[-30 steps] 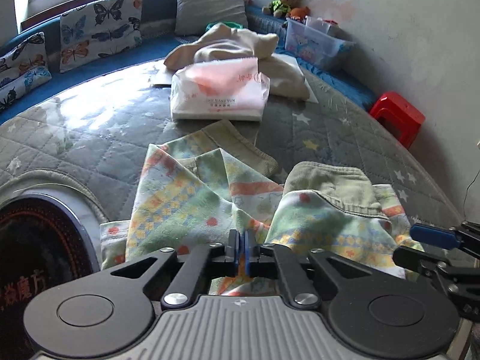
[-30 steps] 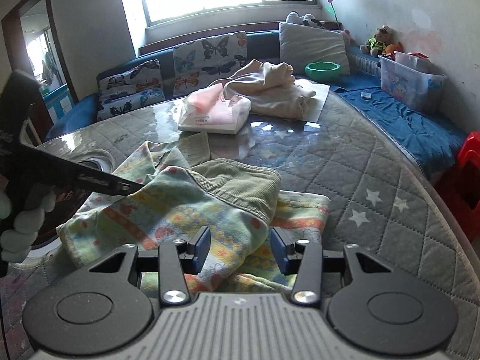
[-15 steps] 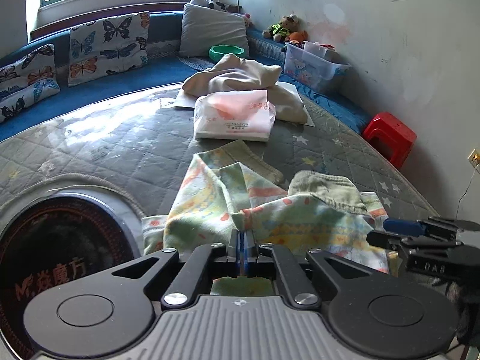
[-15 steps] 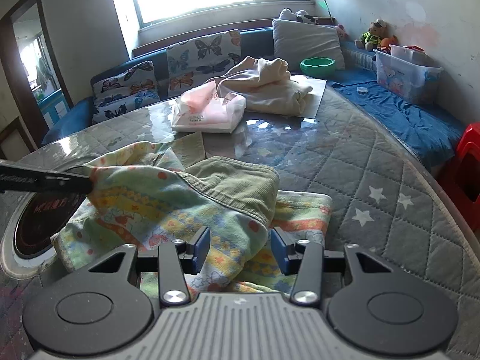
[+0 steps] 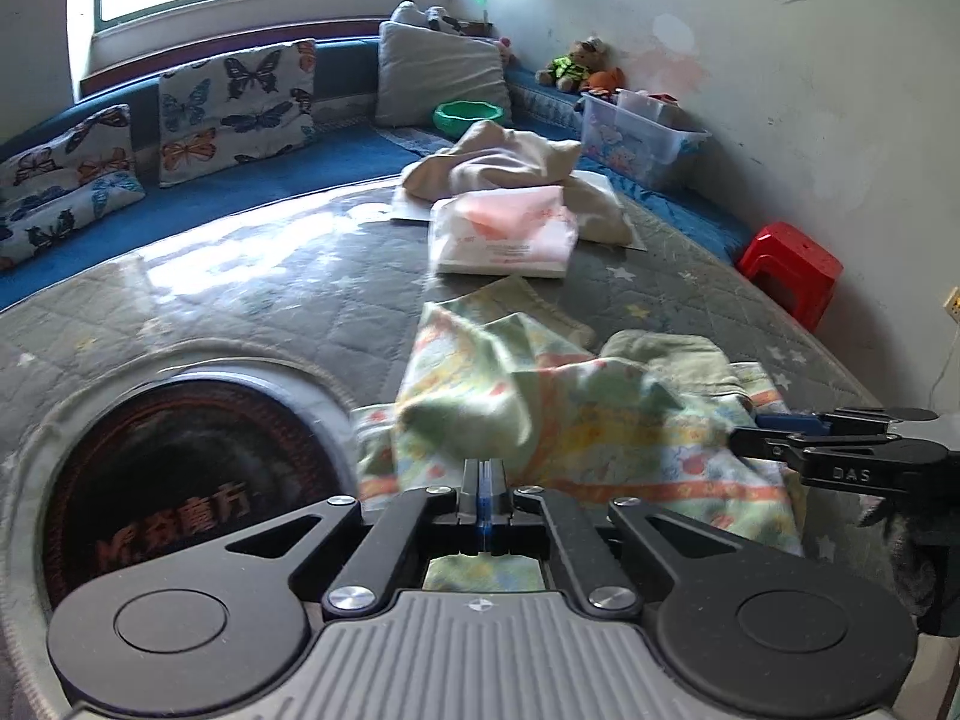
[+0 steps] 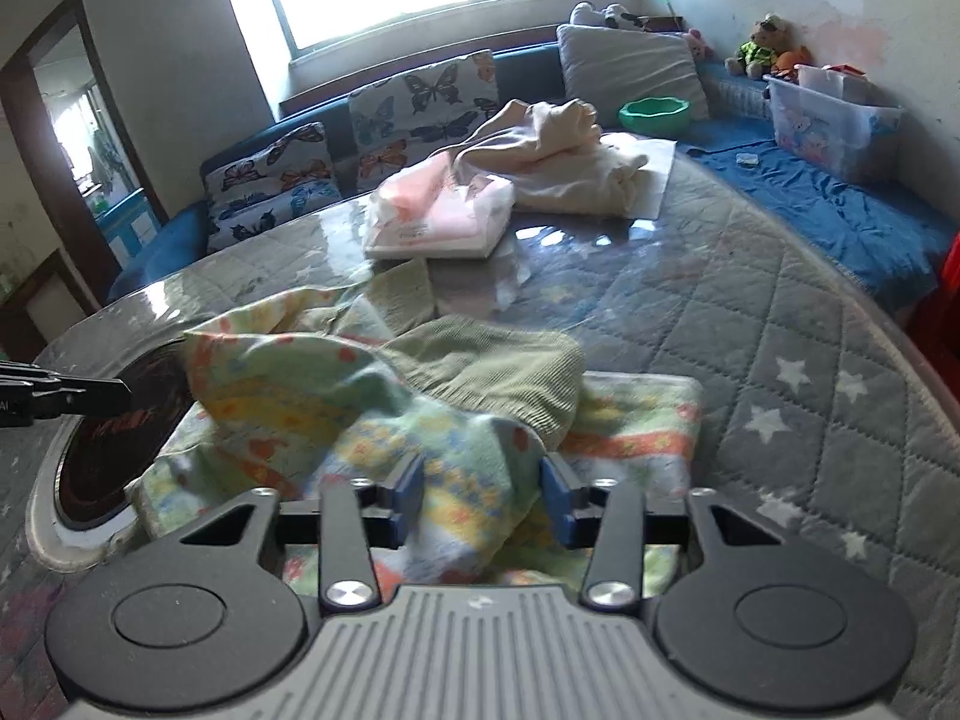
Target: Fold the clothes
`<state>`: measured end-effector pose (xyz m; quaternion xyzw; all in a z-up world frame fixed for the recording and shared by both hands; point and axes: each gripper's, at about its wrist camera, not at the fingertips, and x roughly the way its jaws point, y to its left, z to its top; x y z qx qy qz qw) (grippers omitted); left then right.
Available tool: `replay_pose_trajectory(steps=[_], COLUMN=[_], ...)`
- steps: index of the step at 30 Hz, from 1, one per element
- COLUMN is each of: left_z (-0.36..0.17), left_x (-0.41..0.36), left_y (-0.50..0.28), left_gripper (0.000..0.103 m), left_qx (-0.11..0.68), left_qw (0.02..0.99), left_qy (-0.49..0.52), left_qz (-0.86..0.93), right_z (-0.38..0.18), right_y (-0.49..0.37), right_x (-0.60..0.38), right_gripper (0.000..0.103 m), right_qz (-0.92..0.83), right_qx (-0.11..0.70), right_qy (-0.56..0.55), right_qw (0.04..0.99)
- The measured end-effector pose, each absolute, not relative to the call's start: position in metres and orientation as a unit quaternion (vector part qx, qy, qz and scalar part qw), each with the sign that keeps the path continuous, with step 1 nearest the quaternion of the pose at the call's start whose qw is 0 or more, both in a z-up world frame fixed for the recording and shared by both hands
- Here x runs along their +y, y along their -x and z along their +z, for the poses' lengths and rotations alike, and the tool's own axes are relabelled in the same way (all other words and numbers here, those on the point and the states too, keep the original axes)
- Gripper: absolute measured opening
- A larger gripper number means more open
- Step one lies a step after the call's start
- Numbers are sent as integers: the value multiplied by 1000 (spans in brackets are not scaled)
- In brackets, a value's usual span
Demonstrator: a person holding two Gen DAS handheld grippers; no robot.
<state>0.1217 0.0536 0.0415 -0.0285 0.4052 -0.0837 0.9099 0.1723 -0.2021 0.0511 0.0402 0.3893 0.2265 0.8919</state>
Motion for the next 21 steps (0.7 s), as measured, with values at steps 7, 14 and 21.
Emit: replay_pose_trajectory(steps=[7, 14, 21], left_z=[34, 24, 21], left_x=[56, 41, 35], left_y=[-113, -104, -101], left_gripper=[1, 18, 43], left_qx=[418, 429, 439], left_qw=[905, 899, 895], left_qy=[33, 30, 22], left_qz=[-78, -79, -72], right_z=[56, 65, 70], right_y=[-146, -116, -105], right_x=[-182, -164, -167], right_gripper=[33, 36, 41], right_qz=[264, 267, 261], right_qx=[393, 368, 366], right_qy=[5, 67, 57], right_qw=[881, 888, 892])
